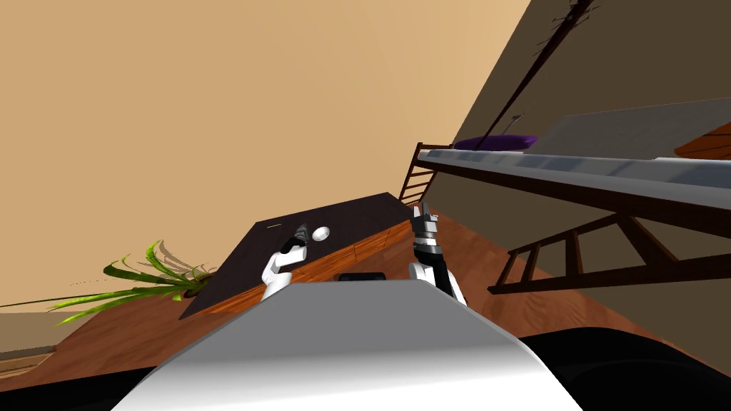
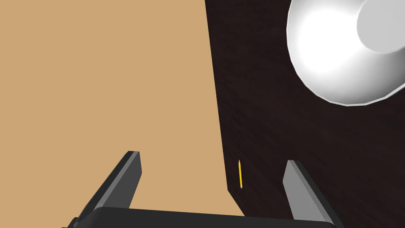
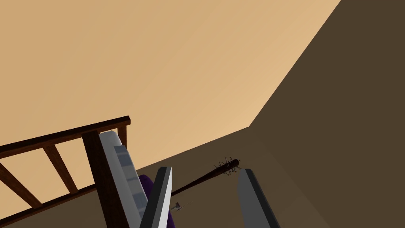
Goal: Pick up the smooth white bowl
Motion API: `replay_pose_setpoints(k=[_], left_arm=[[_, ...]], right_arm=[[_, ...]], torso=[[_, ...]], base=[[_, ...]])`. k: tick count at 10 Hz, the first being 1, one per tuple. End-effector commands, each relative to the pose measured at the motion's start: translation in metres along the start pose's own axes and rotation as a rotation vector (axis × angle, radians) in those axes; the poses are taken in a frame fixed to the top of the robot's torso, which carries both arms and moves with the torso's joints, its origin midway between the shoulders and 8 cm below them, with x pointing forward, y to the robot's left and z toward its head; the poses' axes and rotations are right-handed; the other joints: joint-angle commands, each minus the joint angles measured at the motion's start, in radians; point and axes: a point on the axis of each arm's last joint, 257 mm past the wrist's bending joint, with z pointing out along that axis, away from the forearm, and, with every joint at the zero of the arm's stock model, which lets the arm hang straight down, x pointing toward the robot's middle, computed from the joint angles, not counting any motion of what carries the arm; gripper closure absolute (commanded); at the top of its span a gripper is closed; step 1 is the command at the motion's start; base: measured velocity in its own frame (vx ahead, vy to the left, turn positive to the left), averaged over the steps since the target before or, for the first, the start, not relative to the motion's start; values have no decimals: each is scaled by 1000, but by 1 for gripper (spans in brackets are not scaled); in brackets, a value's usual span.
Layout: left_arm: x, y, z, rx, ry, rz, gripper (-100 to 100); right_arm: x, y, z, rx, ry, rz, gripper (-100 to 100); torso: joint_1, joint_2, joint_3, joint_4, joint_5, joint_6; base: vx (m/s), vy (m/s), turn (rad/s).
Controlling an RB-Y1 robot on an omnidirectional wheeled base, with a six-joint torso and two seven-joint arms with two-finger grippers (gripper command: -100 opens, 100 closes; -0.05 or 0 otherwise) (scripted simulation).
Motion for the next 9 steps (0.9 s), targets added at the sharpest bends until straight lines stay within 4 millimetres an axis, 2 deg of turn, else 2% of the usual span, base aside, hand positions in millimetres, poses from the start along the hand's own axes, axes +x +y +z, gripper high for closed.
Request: replay_pose_setpoints(k=[1,7,9], left_arm=[[-8,23,7,-76,-15,-23,-100],[-12,73,18,-245,-37,-69,-100],[-12,100,21,-337,-47,-95,-100]], right_arm=[[0,0,0,0,0,0,0],[0,0,0,0,0,0,0],[0,0,0,0,0,0,0]], torso=[[0,0,0,0,0,0],[1,0,0,0,0,0],[1,0,0,0,0,0]], base=[[-6,-21,-157],[0,-7,-80],[13,5,-127]])
